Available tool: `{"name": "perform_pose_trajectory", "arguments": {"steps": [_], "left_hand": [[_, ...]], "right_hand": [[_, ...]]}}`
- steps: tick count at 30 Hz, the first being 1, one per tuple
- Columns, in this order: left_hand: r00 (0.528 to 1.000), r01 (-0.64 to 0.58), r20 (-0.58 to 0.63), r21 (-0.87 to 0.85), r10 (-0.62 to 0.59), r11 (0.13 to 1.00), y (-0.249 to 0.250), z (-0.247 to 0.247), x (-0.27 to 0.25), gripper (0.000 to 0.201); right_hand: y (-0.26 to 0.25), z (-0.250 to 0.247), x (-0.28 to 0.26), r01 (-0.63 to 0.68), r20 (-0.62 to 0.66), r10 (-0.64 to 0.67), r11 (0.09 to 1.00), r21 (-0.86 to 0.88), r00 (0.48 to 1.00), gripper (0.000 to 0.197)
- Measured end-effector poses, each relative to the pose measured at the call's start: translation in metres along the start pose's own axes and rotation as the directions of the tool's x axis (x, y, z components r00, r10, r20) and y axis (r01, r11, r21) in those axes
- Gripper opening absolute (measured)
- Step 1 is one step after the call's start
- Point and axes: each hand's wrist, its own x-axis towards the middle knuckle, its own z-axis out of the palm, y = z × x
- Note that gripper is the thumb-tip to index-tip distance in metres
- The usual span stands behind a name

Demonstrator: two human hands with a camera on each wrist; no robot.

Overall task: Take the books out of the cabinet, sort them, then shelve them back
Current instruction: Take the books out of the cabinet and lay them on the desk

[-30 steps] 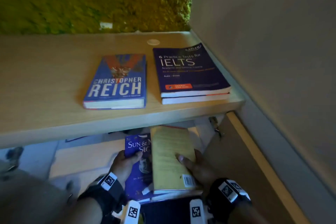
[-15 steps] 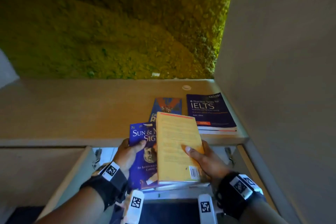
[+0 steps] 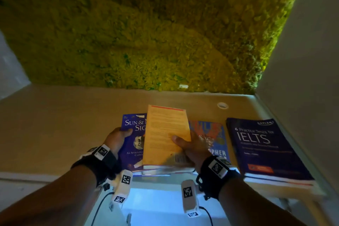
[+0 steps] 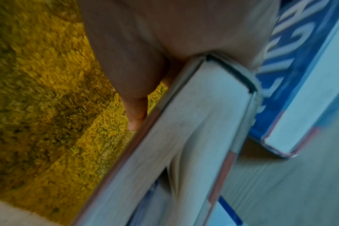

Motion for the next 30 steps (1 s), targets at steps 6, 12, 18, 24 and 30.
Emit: {"name": "perform_pose_trajectory", "arguments": {"steps": [6, 12, 18, 24, 30], "left_hand": [[1.000, 0.027, 0.007, 0.219, -0.030, 0.975, -0.016, -0.018, 0.089, 0.023], [0.995, 0.030, -0.090, 0.608, 0.031, 0.794, -0.034, -0.019, 0.114, 0.034], [0.946, -0.066, -0.187, 0.692, 0.267, 0.718, -0.056, -0.025, 0.034, 0.062], [0.905, -0.414, 0.084, 0.393, 0.417, 0.821, -0.116, 0.034, -0.085, 0.033], [0.921, -0.387, 0.120, 0.219, 0.369, 0.896, -0.202, 0.076, -0.130, 0.016]], "right_hand": [[0.028, 0.014, 0.069, -0.077, -0.073, 0.064, 0.979, -0.191, 0.995, 0.061], [0.012, 0.017, 0.042, 0.023, 0.126, 0.053, 0.843, -0.537, 0.991, 0.017], [0.030, -0.014, -0.011, 0.067, 0.101, -0.021, 0.876, -0.478, 0.995, 0.013], [0.086, -0.039, -0.096, 0.005, 0.046, 0.008, 0.960, -0.280, 0.999, 0.013], [0.172, -0.061, -0.128, -0.271, 0.121, 0.292, 0.949, -0.161, 0.949, 0.009]]}}
